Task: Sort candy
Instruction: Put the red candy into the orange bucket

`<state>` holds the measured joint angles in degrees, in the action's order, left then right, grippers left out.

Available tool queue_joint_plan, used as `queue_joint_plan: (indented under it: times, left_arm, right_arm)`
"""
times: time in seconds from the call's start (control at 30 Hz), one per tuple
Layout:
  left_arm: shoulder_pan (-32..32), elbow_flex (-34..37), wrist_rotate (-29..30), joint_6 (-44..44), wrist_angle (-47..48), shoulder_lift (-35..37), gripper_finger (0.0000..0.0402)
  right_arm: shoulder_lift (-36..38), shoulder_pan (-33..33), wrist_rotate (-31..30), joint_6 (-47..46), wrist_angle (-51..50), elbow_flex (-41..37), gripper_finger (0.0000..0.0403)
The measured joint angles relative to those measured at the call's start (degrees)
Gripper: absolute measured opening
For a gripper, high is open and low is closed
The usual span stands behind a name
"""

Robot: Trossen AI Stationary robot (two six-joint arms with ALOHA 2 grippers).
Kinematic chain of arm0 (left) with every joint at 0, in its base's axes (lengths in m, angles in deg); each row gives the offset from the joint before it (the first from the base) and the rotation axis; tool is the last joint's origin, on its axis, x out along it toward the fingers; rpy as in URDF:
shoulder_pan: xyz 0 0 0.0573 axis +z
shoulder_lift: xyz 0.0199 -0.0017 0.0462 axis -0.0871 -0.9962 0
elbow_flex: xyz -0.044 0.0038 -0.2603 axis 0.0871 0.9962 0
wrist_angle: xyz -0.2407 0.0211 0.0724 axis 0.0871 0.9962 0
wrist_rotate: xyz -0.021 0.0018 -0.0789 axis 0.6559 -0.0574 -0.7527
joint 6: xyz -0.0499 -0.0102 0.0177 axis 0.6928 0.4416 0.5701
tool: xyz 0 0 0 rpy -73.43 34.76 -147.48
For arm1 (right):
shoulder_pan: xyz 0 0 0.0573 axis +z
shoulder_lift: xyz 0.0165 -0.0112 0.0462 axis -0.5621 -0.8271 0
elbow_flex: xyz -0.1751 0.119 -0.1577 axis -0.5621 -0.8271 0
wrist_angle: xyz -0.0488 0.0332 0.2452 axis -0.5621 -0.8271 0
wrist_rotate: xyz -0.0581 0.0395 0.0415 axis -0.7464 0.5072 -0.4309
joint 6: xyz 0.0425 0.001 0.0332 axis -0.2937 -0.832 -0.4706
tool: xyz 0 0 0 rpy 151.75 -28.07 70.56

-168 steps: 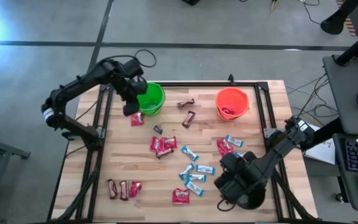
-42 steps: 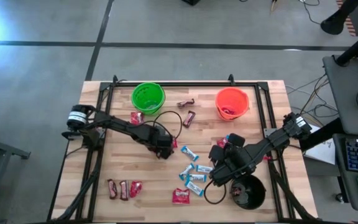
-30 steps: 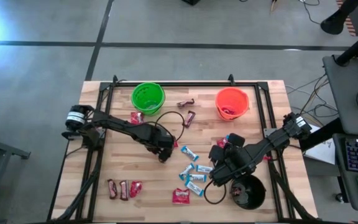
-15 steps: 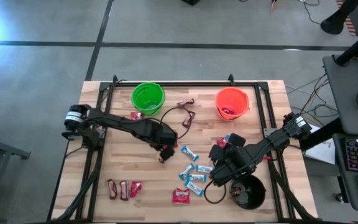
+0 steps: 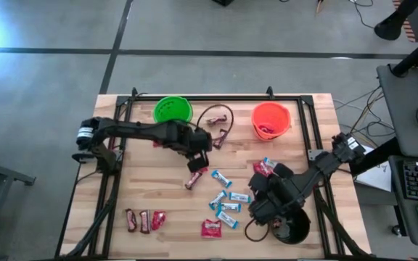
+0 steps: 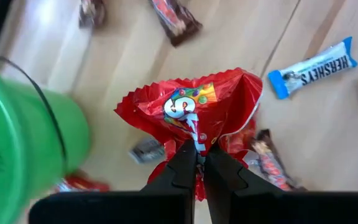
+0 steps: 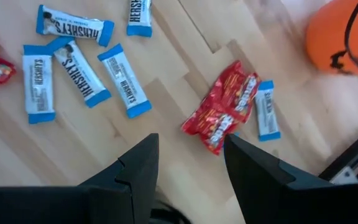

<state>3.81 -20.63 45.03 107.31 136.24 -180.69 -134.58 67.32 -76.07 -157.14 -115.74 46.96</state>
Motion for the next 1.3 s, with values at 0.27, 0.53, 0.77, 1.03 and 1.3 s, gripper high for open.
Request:
queue_joint_plan:
  times: [0.27,0.53,0.77,1.03,1.3]
  left_arm:
    - [5.11,-1.43,-1.75,-14.48,-1.35,0.02,0.0]
    - [10.25,-2.86,-4.88,-25.7,-6.31,0.04,0.0]
    - [14.42,-5.76,-9.17,-34.11,-8.97,0.03,0.0]
    - [17.09,-10.27,-13.93,-40.8,-8.49,-1.86,0.0]
    - [17.85,-17.45,-14.32,-45.61,-7.92,-6.16,0.0]
  right_arm:
    - [0.0,3.06,0.1,-8.69,-0.02,0.0,0.0173]
    - [-0.07,3.39,-0.01,-14.42,-0.01,0.0,0.0173]
    - [-0.13,3.39,-0.05,-18.42,0.0,0.0,0.0173]
    - [-0.33,3.18,-2.6,-20.53,-0.04,0.0,0.0173]
    - [-0.35,2.47,-5.05,-24.3,-0.01,0.0,0.0173]
